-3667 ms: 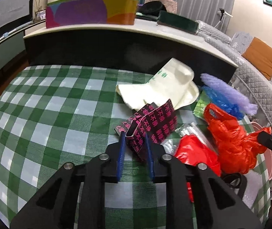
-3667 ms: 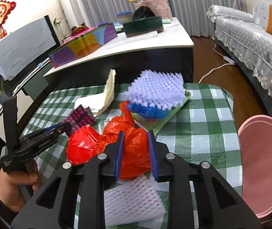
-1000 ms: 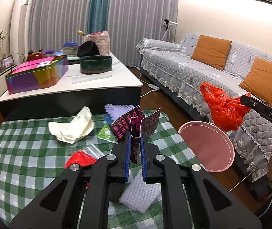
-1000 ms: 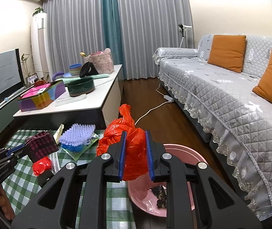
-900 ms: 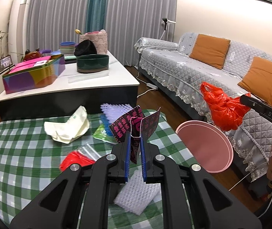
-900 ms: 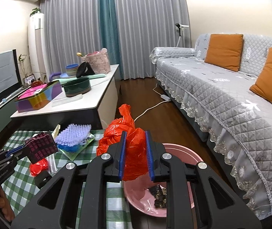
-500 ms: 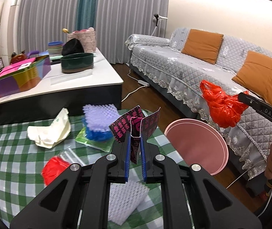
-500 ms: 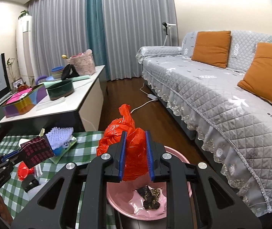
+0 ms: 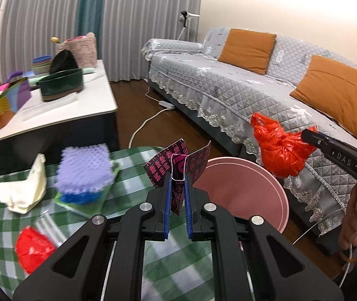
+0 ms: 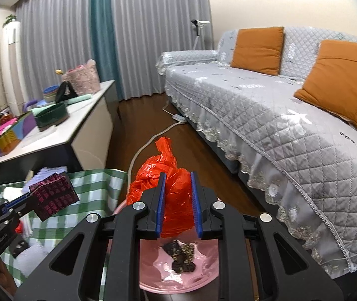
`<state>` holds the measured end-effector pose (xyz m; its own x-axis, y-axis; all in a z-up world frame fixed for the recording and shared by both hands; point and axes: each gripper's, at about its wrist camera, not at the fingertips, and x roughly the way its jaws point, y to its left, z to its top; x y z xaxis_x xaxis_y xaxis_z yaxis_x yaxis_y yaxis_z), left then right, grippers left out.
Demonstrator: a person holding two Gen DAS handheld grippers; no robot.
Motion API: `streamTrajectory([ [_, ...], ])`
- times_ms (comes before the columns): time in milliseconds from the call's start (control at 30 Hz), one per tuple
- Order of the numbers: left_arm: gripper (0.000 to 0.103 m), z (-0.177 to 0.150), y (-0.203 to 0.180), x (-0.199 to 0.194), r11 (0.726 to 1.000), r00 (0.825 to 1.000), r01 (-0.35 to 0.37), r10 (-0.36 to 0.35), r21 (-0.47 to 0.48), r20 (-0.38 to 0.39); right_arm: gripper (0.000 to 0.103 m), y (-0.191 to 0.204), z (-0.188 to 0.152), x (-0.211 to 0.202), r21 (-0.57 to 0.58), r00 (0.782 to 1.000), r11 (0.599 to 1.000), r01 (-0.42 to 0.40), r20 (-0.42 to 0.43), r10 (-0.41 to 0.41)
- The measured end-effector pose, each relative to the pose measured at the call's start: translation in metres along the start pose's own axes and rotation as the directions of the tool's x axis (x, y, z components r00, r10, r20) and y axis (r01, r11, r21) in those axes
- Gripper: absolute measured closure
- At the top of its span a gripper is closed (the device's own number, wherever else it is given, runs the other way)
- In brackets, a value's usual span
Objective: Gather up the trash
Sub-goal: 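Open the left tool over the pink bin while the right tool drops the red bag in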
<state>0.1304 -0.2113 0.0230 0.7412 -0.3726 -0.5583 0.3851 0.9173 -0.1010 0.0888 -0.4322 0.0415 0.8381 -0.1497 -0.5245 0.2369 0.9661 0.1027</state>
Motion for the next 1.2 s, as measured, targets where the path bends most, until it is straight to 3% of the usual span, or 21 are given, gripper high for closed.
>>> streamTrajectory([
  [467, 0.094, 0.014, -0.040, 0.052, 0.994, 0.996, 0.087, -0.086, 0.064, -0.028, 0.083, -0.028, -0.006, 0.027, 0.072, 0.996, 0.994, 0.080, -0.054, -0.076],
  [567, 0.091, 0.014, -0.042, 0.060, 0.988, 0.988, 0.146, -0.142, 0.058, -0.060, 0.071, -0.031, -0.007, 0.030, 0.083, 0.992, 0.990, 0.112, -0.063, -0.107],
  [600, 0.089, 0.013, -0.043, 0.062, 0.986, 0.986, 0.156, -0.152, 0.056, -0.073, 0.058, -0.032, -0.007, 0.030, 0.090, 0.990, 0.988, 0.126, -0.066, -0.121],
  [667, 0.080, 0.010, -0.041, 0.062, 0.988, 0.987, 0.143, -0.138, 0.053, -0.078, 0.055, -0.033, -0.007, 0.029, 0.107, 0.989, 0.985, 0.136, -0.064, -0.130],
  [933, 0.080, 0.001, -0.021, 0.038, 0.994, 0.992, 0.104, -0.102, 0.027, -0.069, 0.055, -0.022, -0.004, 0.021, 0.105, 0.994, 0.990, 0.099, -0.051, -0.094],
  [1200, 0.080, -0.002, 0.007, -0.011, 0.999, 0.999, 0.031, -0.031, 0.011, -0.027, 0.055, 0.009, 0.003, 0.001, 0.071, 1.000, 0.997, 0.010, -0.009, -0.010],
])
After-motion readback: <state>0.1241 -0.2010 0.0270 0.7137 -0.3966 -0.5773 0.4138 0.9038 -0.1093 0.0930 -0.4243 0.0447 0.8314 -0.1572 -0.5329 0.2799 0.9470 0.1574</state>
